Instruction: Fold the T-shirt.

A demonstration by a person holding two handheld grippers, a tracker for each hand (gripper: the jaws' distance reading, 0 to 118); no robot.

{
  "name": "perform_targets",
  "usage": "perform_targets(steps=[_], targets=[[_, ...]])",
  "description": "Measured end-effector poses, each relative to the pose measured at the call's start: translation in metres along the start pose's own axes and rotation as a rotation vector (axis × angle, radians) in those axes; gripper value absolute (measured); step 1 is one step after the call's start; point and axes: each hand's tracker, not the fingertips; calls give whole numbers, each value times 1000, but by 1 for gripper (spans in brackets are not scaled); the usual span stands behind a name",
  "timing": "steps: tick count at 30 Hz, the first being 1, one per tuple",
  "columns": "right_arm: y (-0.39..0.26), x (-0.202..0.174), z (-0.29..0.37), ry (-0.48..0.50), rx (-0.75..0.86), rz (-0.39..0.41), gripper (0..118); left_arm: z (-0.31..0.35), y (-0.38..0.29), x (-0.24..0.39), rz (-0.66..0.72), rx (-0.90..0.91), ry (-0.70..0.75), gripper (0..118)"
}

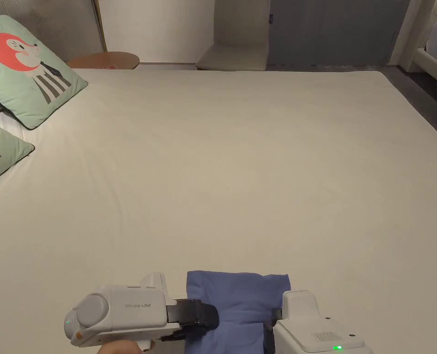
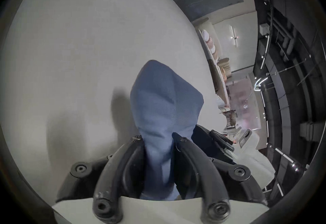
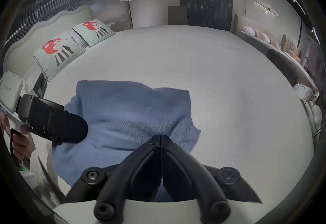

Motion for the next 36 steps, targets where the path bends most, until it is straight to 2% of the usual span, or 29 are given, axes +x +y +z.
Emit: perform_targets(steps=[3,7,13,18,22,27,29,31,32,33,35,36], targets=[[13,-8,9,20,65,-11,0,16,13,9,-67,-17,17,16],[43,-33,25,55,168,25,0,51,43,-7,-165,3,131,16],[86,-88,27,125,305,82,0,128,91,-63,-218,21,337,16],[111,-135,13,148,368,107,0,201,128,-131,-228,65,523,16],[126,-166,-3,168,385,111,0,260,151,-180,-160,103,651,16],[133,-189,-17,189,380,136,0,314,171,-231,-107,140,807,16],[132,-193,-21,192,374,142,0,321,171,-236,-95,137,818,16],[131,-195,-24,193,366,150,0,326,173,-242,-71,149,808,20],[131,-195,-26,188,360,152,0,327,181,-248,-65,155,803,25],[130,-195,-26,188,357,155,0,327,182,-250,-67,156,789,35],[131,-194,-27,184,351,160,0,325,184,-248,-68,147,825,40],[131,-194,-27,183,350,163,0,328,187,-249,-67,151,850,57]])
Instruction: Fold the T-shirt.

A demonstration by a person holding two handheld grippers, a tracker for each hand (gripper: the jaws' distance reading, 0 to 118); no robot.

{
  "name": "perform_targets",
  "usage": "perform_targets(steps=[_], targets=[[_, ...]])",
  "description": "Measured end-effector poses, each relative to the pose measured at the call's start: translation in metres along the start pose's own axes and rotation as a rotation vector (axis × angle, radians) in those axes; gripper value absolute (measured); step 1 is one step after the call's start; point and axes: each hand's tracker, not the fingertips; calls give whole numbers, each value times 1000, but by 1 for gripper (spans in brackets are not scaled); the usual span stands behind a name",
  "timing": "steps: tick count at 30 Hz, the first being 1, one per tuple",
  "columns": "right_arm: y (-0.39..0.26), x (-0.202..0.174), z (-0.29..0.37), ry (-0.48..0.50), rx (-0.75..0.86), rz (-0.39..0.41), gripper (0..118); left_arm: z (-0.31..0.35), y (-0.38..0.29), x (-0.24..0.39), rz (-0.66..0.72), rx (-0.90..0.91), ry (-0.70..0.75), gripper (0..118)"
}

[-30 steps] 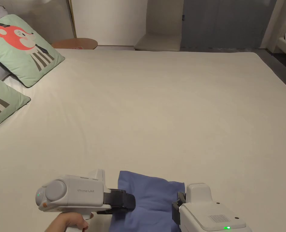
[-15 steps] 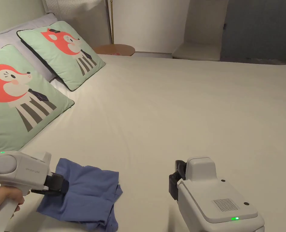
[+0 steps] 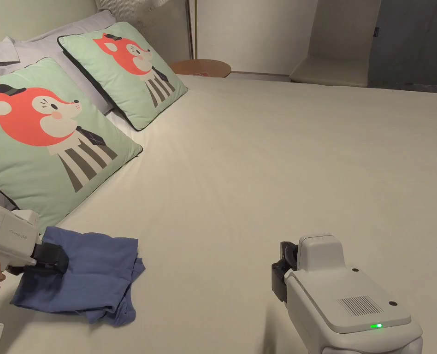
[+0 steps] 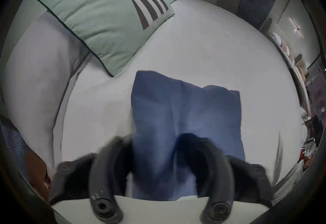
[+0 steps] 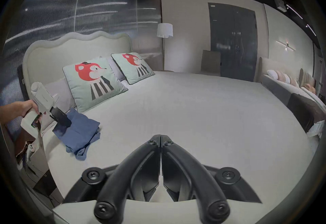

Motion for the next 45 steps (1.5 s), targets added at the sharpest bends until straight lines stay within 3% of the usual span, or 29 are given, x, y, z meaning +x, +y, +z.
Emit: perform_targets(steps=[2,3,13,19,27,35,42,44,45], targets=[[0,2,4,-4,3,2,0,5,0,0,-1,21,14,95],[0,4,5,-5,5,0,0,9,0,1,10,50,10,108],[15,22,46,-18,75,-15,0,89,-11,64,-28,298,61,105],[33,50,91,-40,167,-20,0,182,-35,149,-112,542,82,105],[51,101,158,-126,287,4,0,257,-91,267,-131,902,-56,105],[48,151,216,-264,376,21,0,254,-144,362,-128,1194,-104,105],[34,179,245,-344,403,25,0,230,-188,424,-138,1303,-87,104],[31,182,249,-367,406,29,0,225,-198,436,-148,1317,-106,97],[28,185,251,-372,405,27,0,223,-201,440,-153,1311,-121,87]])
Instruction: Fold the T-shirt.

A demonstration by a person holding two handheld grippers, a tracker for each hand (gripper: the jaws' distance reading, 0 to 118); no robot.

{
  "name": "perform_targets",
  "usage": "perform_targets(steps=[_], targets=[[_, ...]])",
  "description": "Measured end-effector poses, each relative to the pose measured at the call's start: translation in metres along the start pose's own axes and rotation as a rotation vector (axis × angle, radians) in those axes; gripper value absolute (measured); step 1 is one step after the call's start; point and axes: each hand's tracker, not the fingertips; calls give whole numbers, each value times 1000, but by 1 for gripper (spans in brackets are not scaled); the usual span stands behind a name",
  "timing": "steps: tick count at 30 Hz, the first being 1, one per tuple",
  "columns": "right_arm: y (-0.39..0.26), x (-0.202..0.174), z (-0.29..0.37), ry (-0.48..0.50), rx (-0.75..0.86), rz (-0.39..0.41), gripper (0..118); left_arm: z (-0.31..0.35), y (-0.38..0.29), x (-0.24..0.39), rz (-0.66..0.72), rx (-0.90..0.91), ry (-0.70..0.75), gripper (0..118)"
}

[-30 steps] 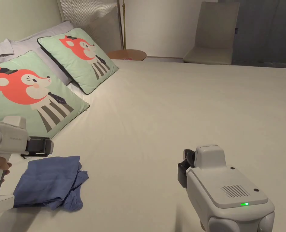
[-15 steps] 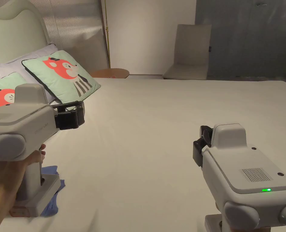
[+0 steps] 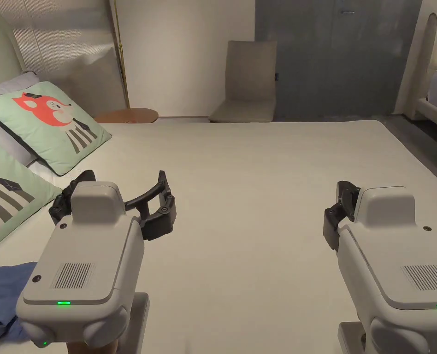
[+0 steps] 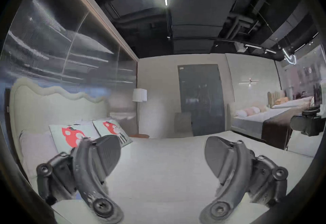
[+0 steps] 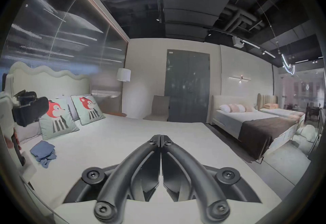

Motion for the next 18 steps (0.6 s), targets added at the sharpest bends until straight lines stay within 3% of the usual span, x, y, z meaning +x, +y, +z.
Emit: perform_targets(steps=[2,3,4,18], targets=[[-2,3,3,-14,-4,4,0,1,-5,7,8,-26,-44,55],[-3,4,5,-17,-4,2,0,3,-9,10,6,-29,-53,22],[-4,6,5,-21,-5,0,0,4,-11,13,2,-28,-60,0],[-3,12,4,-48,10,-8,0,2,-12,24,-35,-45,-102,0]])
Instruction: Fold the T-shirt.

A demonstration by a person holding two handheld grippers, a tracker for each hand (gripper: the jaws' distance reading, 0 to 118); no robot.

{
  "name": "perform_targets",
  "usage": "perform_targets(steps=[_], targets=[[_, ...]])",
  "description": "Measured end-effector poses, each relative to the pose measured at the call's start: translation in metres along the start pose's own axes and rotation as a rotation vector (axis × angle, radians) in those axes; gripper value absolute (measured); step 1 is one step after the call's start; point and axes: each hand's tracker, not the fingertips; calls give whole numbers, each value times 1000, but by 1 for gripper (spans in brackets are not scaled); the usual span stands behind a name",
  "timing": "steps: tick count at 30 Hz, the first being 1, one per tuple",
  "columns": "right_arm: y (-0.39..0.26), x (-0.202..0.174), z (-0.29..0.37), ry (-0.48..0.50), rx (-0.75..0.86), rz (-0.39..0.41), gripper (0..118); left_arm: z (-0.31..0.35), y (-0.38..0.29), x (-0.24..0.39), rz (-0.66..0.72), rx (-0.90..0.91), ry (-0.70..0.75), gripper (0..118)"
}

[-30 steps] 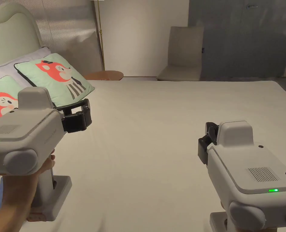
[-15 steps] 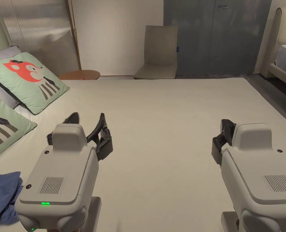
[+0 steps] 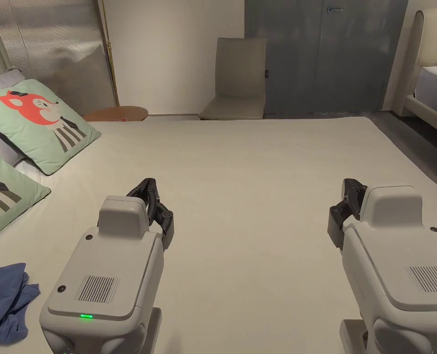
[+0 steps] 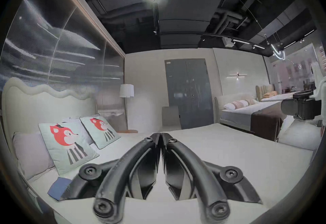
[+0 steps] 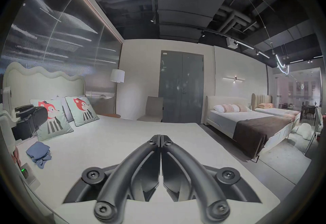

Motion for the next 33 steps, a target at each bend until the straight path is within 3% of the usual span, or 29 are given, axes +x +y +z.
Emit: perform_targets(steps=[33], targets=[[2,-1,-1,-5,5,12,1,3,2,-1,-9,-5,-2,0]])
